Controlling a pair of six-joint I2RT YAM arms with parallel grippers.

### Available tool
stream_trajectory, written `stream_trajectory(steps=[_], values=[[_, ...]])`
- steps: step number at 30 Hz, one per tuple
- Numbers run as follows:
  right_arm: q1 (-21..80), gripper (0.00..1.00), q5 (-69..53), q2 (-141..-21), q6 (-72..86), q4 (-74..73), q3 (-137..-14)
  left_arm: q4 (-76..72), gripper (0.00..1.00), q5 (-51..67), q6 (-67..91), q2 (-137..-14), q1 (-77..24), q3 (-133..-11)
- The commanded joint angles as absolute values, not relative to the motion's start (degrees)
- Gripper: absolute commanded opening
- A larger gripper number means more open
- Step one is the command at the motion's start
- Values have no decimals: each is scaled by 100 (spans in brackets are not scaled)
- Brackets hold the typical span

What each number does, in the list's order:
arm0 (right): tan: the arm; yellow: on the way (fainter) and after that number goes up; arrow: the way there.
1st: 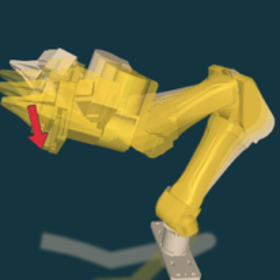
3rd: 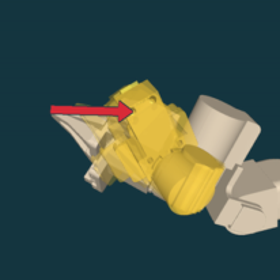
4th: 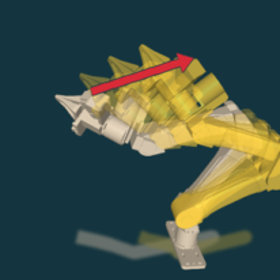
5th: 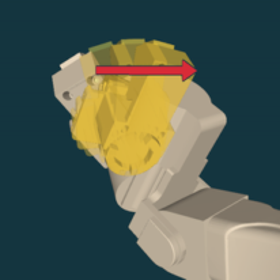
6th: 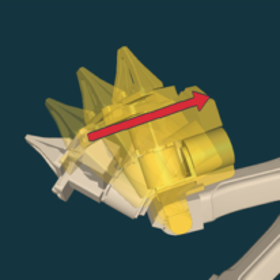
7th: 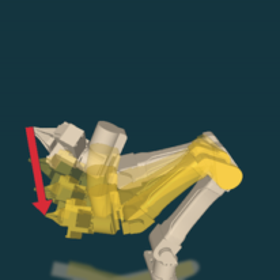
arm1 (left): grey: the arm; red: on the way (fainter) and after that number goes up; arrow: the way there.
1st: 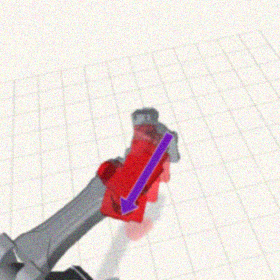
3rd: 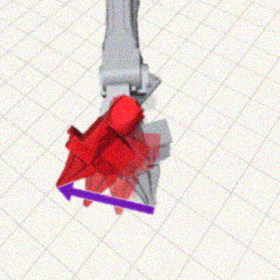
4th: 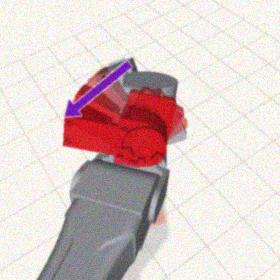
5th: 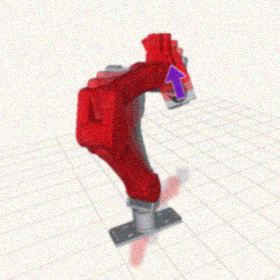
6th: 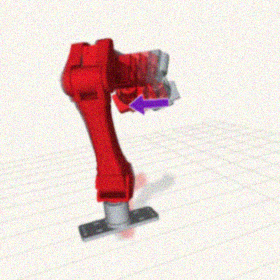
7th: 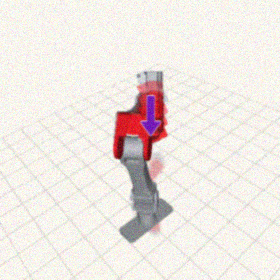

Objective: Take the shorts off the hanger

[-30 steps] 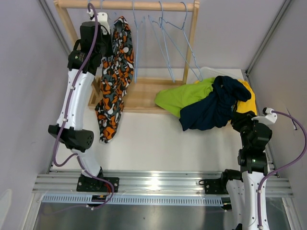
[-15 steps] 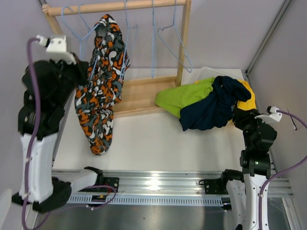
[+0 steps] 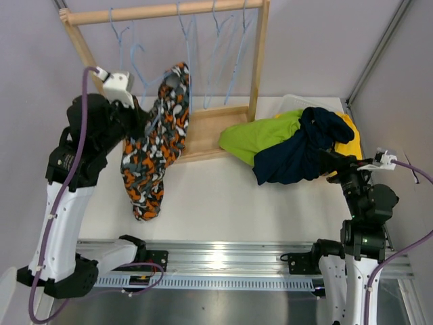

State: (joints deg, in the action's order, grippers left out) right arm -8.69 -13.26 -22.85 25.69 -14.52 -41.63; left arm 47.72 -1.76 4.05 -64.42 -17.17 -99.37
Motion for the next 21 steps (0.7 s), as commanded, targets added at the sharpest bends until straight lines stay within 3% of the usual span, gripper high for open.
stream_trajectory(steps=[1,3,5,10,16,21], values=[[-756,63,-3196,-2153,2722,-222,-3956,5402,0,396,536,-5810,-2029,-9370],[-686,76,-3846,-2311,2874,322,-3902,5711,0,221,562,-5626,-2529,-9142],[-537,99,-4121,-2530,2813,360,-4051,6149,0,-35,728,-5520,-3116,-8728],[244,100,-4193,-3119,2269,-226,-4508,6609,0,-290,1291,-5143,-4138,-8341],[1440,99,-4079,-3568,1715,-957,-4939,6189,0,245,1556,-4852,-4921,-8604],[2301,100,-3218,-3568,1424,-1064,-5071,6020,0,975,1424,-5149,-4931,-10259]])
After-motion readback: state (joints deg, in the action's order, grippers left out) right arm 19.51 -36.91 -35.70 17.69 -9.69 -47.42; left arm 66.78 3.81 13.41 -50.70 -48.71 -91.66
